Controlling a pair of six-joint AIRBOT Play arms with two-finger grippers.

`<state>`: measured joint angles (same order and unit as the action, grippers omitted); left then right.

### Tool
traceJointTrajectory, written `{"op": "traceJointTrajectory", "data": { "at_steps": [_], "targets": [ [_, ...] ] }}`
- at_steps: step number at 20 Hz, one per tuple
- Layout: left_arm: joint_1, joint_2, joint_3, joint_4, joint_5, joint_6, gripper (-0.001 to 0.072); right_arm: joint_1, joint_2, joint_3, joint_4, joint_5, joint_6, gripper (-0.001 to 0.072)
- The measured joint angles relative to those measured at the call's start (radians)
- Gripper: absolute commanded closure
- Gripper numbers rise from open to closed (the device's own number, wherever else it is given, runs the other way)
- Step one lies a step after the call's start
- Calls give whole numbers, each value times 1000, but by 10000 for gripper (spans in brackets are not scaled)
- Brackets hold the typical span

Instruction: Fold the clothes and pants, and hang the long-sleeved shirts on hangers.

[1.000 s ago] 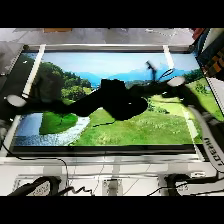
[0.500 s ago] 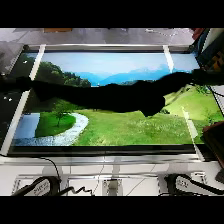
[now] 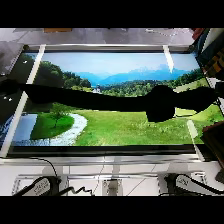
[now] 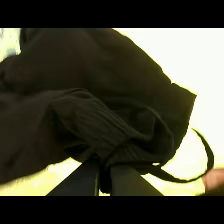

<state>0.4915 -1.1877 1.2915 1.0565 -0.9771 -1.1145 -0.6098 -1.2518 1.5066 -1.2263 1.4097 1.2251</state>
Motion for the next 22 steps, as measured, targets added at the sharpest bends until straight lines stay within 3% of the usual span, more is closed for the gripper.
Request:
{"op": "traceJointTrajectory", "data": {
  "at_steps": [5, 11, 16, 22],
  "targets": [
    [11, -20, -27, 116, -113, 39, 696, -9, 63, -130, -24, 127, -13, 691],
    [20, -32, -163, 358, -293, 154, 696, -11, 134, -382, -132, 306, -58, 691],
    [40, -35, -246, 539, -317, 181, 697, -11, 147, -554, -298, 325, -88, 691],
    [84, -35, -272, 742, -297, 188, 698, -11, 150, -632, -362, 323, -127, 692]
  ]
}}
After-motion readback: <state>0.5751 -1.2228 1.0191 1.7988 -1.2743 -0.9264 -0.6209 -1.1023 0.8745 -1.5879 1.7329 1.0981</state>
